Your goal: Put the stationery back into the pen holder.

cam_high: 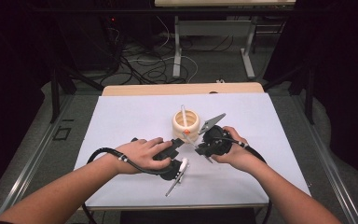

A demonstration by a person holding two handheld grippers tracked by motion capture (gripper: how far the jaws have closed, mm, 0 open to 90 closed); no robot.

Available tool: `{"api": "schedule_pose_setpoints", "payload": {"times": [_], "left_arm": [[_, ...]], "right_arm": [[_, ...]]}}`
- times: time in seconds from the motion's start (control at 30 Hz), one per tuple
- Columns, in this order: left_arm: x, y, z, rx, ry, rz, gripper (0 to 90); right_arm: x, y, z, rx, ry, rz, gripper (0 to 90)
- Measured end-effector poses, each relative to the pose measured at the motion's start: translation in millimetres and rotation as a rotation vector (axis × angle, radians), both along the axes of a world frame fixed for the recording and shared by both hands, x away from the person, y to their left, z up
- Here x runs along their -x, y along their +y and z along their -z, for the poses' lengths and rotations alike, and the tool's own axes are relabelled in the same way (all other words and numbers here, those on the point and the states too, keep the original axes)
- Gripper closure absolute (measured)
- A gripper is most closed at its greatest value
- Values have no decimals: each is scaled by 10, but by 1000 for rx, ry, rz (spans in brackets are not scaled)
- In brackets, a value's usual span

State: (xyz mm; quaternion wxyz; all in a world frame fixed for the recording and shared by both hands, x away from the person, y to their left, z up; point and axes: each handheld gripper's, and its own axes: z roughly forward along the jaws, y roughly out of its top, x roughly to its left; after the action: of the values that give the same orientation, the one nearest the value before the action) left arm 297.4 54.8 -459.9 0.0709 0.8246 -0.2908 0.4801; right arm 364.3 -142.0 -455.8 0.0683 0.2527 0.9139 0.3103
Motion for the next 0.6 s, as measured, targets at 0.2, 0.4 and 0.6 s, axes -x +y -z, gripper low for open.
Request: {"api": "schedule_pose_setpoints", "payload": {"times": [0.2,0.4,0.6], "left_arm": [[-77,37,-17,90,69,-68,465],[-122,54,15,195,150,-126,447],[-200,56,4,316,259,-223,402]], "right_arm": [[-3,-25,-28,-11,-4,29,795],[-22,-47,-49,-21,-19,50,795],[-52,-62,-57,-46,-26,69,795]]}}
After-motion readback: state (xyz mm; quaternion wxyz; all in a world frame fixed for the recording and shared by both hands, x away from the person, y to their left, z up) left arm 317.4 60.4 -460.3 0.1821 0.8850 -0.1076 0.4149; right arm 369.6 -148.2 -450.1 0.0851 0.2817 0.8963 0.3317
